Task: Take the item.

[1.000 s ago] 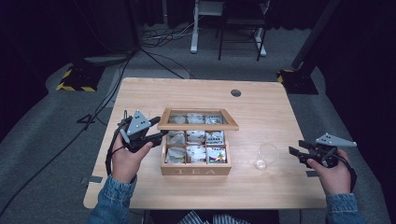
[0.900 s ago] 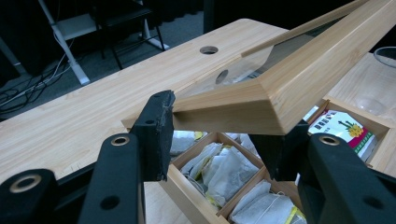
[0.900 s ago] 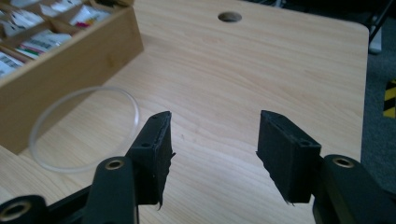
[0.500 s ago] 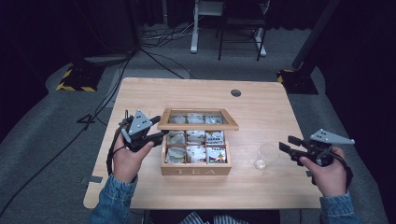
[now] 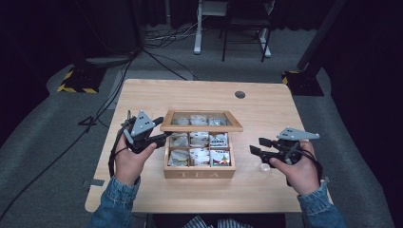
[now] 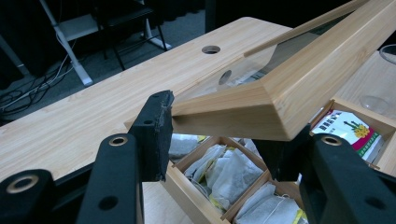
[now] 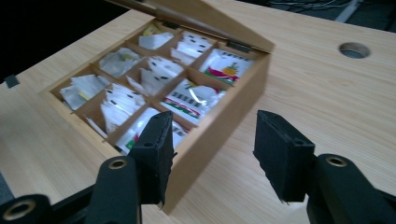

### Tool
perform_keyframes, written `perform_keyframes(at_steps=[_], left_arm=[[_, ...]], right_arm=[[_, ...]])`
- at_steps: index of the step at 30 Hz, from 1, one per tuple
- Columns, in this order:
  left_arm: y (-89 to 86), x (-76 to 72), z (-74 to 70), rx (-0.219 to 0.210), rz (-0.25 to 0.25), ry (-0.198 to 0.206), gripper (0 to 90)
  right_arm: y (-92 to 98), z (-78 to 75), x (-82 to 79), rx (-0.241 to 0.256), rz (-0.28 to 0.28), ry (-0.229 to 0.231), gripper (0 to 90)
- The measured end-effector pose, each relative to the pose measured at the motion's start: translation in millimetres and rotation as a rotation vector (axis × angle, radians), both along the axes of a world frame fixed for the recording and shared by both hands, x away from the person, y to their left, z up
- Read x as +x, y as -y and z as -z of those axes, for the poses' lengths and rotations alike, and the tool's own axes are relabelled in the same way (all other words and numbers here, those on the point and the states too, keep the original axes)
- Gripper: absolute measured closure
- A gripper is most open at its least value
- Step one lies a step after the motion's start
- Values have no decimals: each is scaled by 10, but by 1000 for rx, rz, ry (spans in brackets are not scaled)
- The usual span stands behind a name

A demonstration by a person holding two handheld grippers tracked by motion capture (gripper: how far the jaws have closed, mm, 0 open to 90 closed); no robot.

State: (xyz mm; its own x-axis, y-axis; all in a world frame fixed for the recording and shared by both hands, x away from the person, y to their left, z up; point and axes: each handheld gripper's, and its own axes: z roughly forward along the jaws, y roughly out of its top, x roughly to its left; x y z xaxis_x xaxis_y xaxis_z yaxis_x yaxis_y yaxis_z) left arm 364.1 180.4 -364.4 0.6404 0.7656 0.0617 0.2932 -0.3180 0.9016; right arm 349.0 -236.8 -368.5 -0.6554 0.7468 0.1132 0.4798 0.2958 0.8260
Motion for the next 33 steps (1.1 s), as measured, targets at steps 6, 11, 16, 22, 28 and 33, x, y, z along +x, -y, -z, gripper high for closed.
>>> perform_keyframes(at_steps=[6,11,16,22,28,33], left_arm=[[44,5,0,31,-17,8,496],[38,12,1,23,-17,6,492],[34,17,-2,19,-17,5,491],[30,21,2,14,-14,2,489],[35,25,9,12,-15,0,484],[37,28,13,14,-15,-3,479]], right_arm=[[-340,12,38,21,-67,2,471],[-557,41,67,6,-110,-2,470],[-760,71,71,10,-148,4,466],[-1013,151,81,16,-196,-8,467],[-1260,222,85,16,-242,-17,474],[-1464,287,102,22,-286,-33,478]])
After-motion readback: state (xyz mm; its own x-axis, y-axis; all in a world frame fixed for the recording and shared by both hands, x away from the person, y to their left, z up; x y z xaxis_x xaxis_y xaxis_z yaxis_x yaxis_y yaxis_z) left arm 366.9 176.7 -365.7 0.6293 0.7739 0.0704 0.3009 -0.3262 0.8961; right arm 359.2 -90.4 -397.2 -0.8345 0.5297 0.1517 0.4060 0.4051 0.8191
